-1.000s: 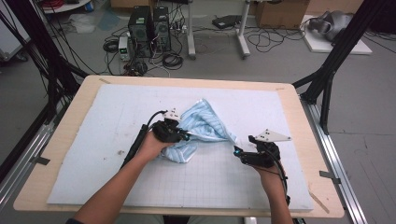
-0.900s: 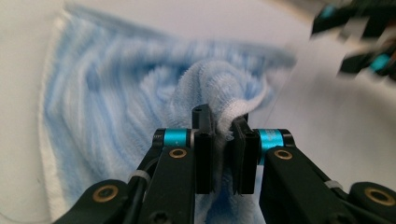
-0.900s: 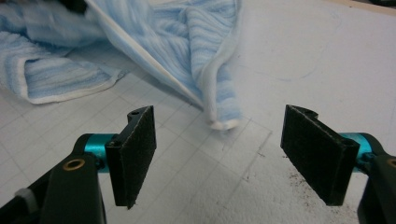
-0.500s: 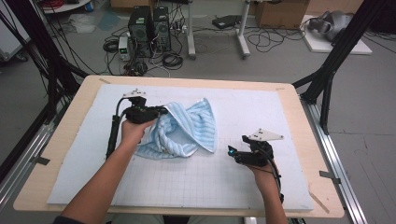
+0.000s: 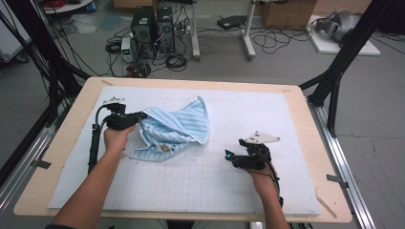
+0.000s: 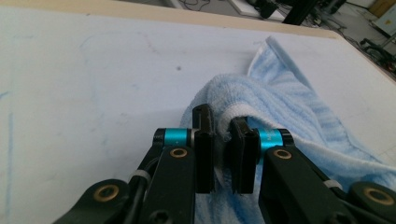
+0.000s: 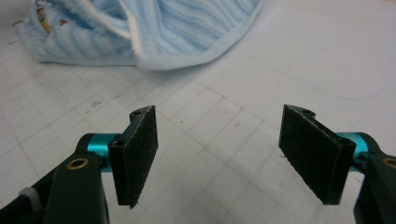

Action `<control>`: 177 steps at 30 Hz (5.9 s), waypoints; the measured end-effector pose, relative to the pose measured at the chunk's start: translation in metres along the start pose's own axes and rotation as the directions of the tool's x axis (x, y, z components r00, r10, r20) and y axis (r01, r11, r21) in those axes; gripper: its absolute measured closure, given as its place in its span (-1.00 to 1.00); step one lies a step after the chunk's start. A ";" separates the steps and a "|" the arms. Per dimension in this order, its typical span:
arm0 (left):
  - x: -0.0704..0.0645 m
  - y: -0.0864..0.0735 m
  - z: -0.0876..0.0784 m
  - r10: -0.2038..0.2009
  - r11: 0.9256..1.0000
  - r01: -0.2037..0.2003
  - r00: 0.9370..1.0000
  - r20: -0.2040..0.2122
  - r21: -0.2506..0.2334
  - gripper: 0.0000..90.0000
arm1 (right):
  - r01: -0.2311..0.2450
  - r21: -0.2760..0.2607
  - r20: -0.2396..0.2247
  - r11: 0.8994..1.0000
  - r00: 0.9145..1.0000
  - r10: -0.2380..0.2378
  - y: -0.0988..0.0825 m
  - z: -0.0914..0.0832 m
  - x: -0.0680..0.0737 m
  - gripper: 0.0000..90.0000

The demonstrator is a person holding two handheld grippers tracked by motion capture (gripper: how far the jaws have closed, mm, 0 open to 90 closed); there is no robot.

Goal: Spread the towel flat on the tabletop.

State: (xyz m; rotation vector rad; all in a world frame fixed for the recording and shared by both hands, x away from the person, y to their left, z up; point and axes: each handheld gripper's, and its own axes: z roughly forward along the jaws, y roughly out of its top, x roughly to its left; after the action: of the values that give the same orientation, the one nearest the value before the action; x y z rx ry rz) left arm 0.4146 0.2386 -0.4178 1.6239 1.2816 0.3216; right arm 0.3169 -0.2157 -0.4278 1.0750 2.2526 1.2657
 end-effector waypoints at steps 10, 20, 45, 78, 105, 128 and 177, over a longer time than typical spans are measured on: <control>0.016 -0.010 -0.018 0.003 0.997 -0.004 1.000 -0.019 -0.078 -0.09 | 0.063 0.047 -0.109 0.997 0.992 -0.058 0.015 0.045 0.028 0.00; 0.018 -0.011 -0.037 0.048 0.986 -0.043 0.998 0.032 -0.162 -0.11 | 0.105 0.089 -0.131 0.991 0.987 -0.093 0.035 0.093 0.046 -0.06; -0.006 -0.009 -0.038 0.156 0.980 -0.138 0.980 0.125 -0.143 -0.07 | 0.175 0.084 -0.177 0.981 0.971 -0.158 0.014 0.027 0.048 0.80; -0.121 -0.002 0.055 0.438 0.871 -0.483 0.845 0.308 0.088 -0.22 | -0.050 -0.106 -0.149 0.993 0.988 0.034 -0.027 -0.046 0.013 -0.14; -0.074 0.027 0.042 0.150 0.989 -0.151 0.971 0.186 -0.009 0.94 | -0.075 -0.094 -0.151 0.993 0.987 0.060 -0.008 -0.005 0.020 -0.12; 0.034 0.002 -0.026 -0.050 0.995 0.041 0.994 -0.093 -0.095 0.94 | 0.147 0.153 -0.287 0.977 0.953 -0.098 0.001 0.036 0.058 0.93; 0.009 -0.035 -0.039 0.034 0.998 -0.032 0.999 0.035 -0.059 -0.06 | -0.109 0.143 0.164 0.984 0.983 0.085 0.053 0.067 -0.010 0.95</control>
State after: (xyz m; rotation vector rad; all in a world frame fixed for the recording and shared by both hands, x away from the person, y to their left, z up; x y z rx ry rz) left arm 0.3707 0.2646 -0.4313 1.5962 1.2085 0.3451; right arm 0.3880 -0.1673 -0.4205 1.3056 2.2285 1.0189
